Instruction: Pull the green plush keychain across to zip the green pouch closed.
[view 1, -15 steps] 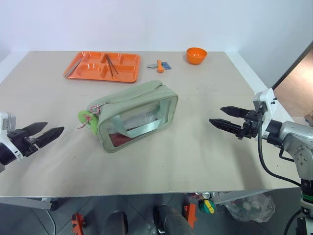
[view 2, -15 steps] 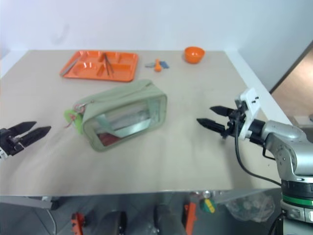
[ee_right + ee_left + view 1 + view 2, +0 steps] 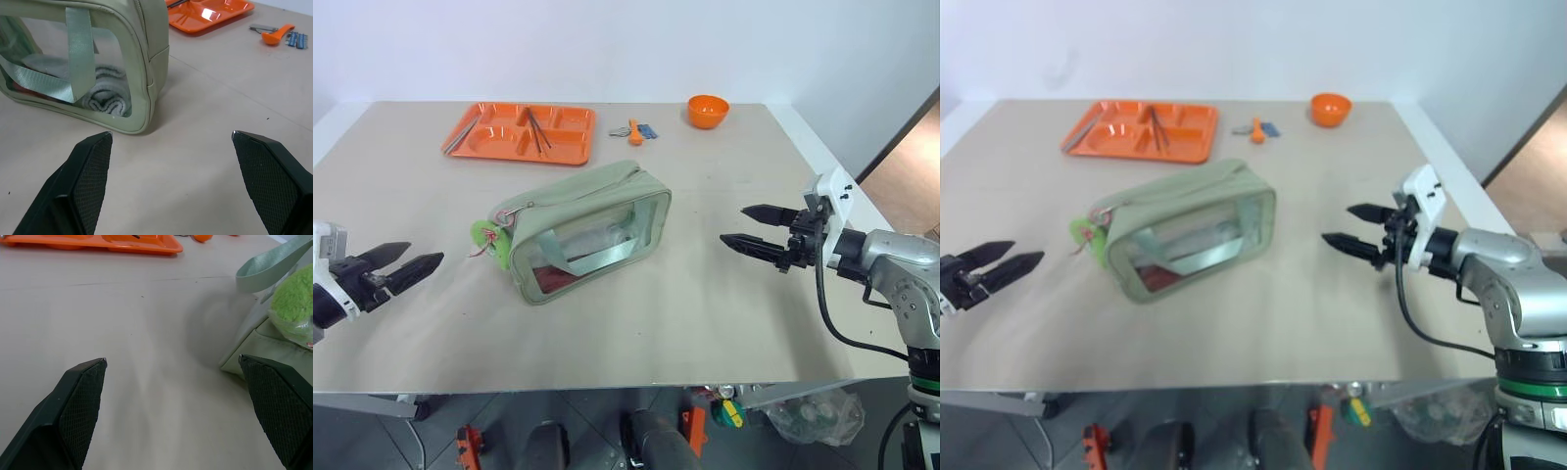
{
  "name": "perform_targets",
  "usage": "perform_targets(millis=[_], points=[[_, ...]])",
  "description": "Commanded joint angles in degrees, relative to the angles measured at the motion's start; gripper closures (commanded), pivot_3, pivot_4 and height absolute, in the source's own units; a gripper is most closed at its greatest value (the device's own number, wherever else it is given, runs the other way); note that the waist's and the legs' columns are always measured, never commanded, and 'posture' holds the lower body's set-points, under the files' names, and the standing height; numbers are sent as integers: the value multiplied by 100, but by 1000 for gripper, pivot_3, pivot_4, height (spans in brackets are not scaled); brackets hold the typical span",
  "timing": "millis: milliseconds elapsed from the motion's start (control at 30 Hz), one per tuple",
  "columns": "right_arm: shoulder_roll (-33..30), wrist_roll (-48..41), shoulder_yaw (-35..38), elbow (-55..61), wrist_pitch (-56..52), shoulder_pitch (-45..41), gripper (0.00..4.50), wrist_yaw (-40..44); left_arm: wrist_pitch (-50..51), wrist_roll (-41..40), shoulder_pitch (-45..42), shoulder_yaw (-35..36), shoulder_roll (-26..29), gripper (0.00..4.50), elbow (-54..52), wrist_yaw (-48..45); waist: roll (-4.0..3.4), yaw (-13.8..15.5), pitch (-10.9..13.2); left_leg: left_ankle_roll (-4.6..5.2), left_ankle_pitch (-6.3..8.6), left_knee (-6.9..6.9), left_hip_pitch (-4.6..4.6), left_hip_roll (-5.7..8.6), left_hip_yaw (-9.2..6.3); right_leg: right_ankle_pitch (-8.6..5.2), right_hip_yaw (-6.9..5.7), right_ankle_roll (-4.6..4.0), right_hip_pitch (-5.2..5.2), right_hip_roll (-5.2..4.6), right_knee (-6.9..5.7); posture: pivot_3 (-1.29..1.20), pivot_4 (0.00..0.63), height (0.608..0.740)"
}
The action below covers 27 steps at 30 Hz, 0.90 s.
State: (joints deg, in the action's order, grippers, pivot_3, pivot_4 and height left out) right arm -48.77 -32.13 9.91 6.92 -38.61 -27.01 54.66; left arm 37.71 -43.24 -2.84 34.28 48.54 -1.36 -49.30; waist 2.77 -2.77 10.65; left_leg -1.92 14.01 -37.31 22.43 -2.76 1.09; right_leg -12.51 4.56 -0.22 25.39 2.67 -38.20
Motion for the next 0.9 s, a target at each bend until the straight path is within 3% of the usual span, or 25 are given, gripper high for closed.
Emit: perform_targets(millis=[33,267,467,633,900], points=[[-204,41,-53,-11,215,-593,462,279,118,-297,-415,260,278,13,-220,-38,0,-2,0,0,0,-1,0,-1,0,2,0,0,0,2,-1,0,150,740],[-297,516,-982,-821,860,-2378,462,1518,387,-635,-1437,-89,610,13,-307,-333,-4,-12,3,1,-1,-7,-6,-4,7,9,-2,-3,0,7,-5,0,150,740],[329,1204,-2114,-1314,1750,-3581,462,2557,396,-634,-1734,-549,765,13,-593,-772,-6,-20,4,14,12,-5,1,-14,11,-2,-5,-15,9,5,-5,0,150,740],[1059,1799,-2806,-1983,2624,-4346,462,3123,434,-715,-2012,-688,816,13,-727,-877,-8,-2,5,11,16,-7,9,-23,-1,-8,-18,-27,15,5,-9,0,150,740],[1845,2371,-3118,-3179,3588,-4809,462,3405,608,-953,-2111,-654,769,13,-1066,-849,-8,11,5,10,16,-15,12,-12,-9,-10,-30,-36,16,-4,-28,0,150,740]])
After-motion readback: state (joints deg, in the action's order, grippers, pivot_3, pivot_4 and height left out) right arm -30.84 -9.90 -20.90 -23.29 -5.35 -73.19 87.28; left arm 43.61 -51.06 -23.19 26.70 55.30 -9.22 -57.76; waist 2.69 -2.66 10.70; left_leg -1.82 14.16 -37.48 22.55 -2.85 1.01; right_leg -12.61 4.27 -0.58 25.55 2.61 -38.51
